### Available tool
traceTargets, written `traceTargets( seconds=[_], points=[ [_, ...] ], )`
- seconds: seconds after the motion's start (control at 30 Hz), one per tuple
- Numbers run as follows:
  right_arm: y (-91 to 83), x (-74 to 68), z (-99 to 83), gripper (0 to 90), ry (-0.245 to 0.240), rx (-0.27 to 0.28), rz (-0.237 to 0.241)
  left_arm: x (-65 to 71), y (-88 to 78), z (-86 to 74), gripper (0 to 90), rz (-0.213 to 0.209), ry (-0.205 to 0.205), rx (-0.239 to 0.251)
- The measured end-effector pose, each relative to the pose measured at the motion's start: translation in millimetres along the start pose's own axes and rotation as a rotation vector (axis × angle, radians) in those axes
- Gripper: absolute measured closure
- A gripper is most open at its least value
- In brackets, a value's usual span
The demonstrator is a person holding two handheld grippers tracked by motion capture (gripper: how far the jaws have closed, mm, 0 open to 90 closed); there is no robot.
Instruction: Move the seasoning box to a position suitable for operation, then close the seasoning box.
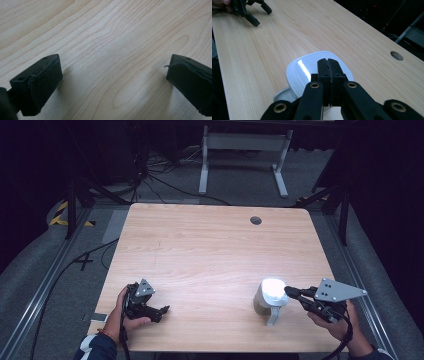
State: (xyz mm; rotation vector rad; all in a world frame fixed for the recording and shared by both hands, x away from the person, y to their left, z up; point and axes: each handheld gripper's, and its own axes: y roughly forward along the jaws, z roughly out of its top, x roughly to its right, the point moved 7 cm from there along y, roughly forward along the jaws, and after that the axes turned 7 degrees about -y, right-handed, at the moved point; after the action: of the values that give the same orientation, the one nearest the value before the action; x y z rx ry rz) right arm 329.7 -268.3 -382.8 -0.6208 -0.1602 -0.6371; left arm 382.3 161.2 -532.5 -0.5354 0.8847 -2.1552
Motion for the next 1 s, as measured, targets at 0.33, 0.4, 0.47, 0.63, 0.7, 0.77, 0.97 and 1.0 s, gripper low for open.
traceTargets(
  seconds=[0.33, 0.4, 0.47, 0.63, 0.7, 0.77, 0.97, 1.0],
  points=[
    [-10.6, 6.5, -7.4, 86.5, 0.015, -0.007, -0.025, 0.0, 0.5, 0.3, 0.4, -0.001, -0.002, 0.004],
    [-12.3, 8.0, -10.1, 84.6, 0.016, -0.015, -0.039, 0.0, 0.5, 0.3, 0.4, -0.001, -0.002, 0.004],
    [-13.4, 9.1, -14.3, 81.5, 0.019, -0.029, -0.045, 0.0, 0.2, 0.2, 0.4, -0.001, -0.001, 0.001],
    [-16.0, 11.5, -24.6, 70.2, 0.03, -0.058, -0.065, 0.0, 0.3, 0.2, 0.4, -0.001, -0.001, 0.001],
    [-17.2, 13.8, -29.1, 64.0, 0.03, -0.075, -0.073, 0.0, 0.3, 0.2, 0.4, -0.002, -0.002, 0.001],
    [-18.9, 15.2, -34.2, 58.8, 0.031, -0.094, -0.081, -0.1, 0.2, 0.2, 0.4, -0.001, -0.001, 0.001],
    [-18.9, 18.6, -53.8, 50.0, 0.013, -0.149, -0.117, 0.0, 0.3, 0.2, 0.4, -0.002, -0.002, 0.001],
    [-18.4, 18.6, -56.8, 48.8, 0.014, -0.158, -0.117, -0.1, 0.2, 0.2, 0.4, -0.002, -0.001, 0.001]
  ],
)
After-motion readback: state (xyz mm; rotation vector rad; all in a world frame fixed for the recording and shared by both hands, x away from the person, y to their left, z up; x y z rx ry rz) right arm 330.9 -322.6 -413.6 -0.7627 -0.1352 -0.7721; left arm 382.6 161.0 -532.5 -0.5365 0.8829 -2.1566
